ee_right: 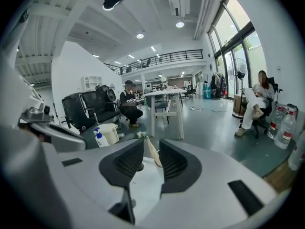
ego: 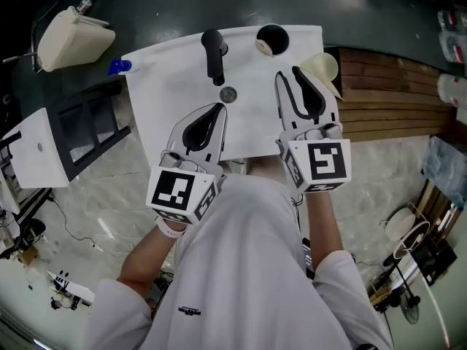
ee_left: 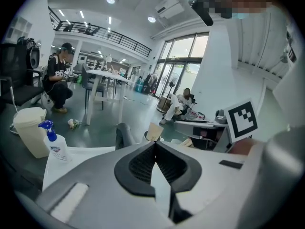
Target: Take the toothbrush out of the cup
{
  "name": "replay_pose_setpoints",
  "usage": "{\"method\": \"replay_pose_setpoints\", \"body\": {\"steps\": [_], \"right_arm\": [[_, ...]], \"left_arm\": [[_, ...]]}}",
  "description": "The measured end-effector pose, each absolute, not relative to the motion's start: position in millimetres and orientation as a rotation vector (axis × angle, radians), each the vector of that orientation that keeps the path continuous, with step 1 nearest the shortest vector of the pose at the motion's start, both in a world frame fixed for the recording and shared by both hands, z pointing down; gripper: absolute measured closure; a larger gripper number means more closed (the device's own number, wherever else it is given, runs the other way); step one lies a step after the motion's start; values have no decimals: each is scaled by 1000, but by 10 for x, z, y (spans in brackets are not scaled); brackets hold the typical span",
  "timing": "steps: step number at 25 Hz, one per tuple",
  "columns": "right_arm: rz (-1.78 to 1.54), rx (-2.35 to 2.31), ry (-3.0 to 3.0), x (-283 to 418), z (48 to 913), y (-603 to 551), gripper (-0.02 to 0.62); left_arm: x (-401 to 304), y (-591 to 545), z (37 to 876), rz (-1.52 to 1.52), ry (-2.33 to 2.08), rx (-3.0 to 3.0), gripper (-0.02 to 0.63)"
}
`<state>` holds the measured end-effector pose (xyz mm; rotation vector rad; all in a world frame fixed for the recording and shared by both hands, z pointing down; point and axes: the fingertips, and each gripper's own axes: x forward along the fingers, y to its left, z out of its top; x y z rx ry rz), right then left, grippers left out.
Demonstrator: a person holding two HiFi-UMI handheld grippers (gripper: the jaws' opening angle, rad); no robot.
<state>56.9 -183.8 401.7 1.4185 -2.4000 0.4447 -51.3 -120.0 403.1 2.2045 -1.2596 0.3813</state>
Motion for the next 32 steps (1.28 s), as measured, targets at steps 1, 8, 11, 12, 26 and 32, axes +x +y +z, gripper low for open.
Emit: {"method": "replay_pose_setpoints", "body": {"steps": [1,8,11,12,26,32], "right_arm": [[448,1406,-2403,545,4046,-1864,517],[416,1327,-2394,428,4271,-2041,506],[393,1289,-2390,386,4350,-2081,503],[387,1280,-2387,367,4381,-2100,502],[304,1283,-2315,327,4481,-2212,588],[299,1330,-2329,376,4347,-2170,589]], "left_arm": [[-516,-1201,4051,383,-1264,2196,600],[-536,-1267,4196,376,-1275,2144,600],[-554,-1285,4245,382,-1277,2128,600],[-571,-1293,4266,384,-1278,2124,600],[-718,-1176,4323,379,-1304,2091,600],[-734,-1133,4234,359,-1312,2119,600]]}}
